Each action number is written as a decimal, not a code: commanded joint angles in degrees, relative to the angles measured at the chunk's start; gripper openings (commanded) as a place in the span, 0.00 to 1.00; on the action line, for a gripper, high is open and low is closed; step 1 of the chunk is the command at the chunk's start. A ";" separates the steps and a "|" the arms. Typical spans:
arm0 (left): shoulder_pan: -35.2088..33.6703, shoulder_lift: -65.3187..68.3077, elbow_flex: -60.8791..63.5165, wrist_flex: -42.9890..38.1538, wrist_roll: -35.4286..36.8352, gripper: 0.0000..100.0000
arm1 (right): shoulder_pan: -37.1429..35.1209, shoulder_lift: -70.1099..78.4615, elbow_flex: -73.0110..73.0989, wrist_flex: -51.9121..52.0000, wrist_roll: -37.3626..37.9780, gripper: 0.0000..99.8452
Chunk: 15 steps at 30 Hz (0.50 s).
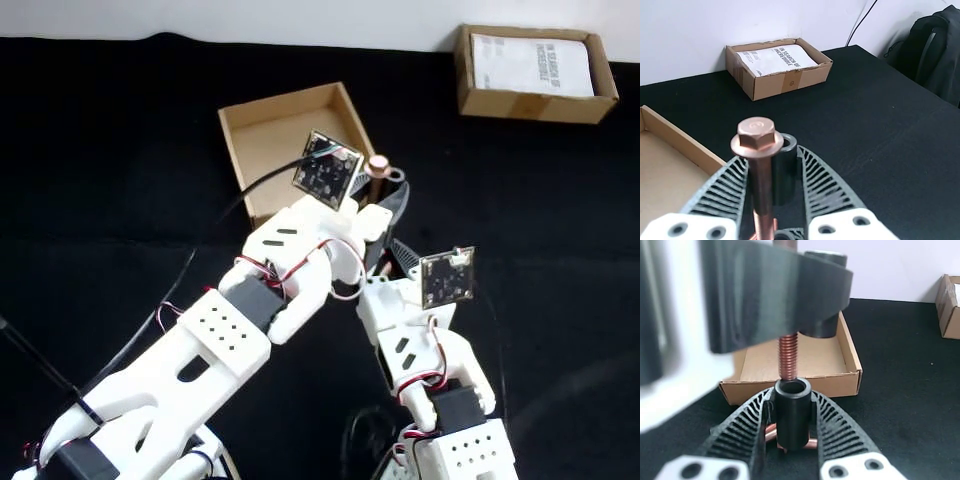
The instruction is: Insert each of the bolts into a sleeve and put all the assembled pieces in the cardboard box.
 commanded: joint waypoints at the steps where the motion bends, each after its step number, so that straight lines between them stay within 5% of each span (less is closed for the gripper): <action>1: -0.48 -0.75 -4.26 -0.97 0.44 0.01 | 0.92 -0.40 -3.56 -0.13 0.53 0.01; 15: -0.22 -0.31 -5.23 -0.97 0.53 0.01 | 0.75 -0.40 -3.38 -0.13 0.53 0.01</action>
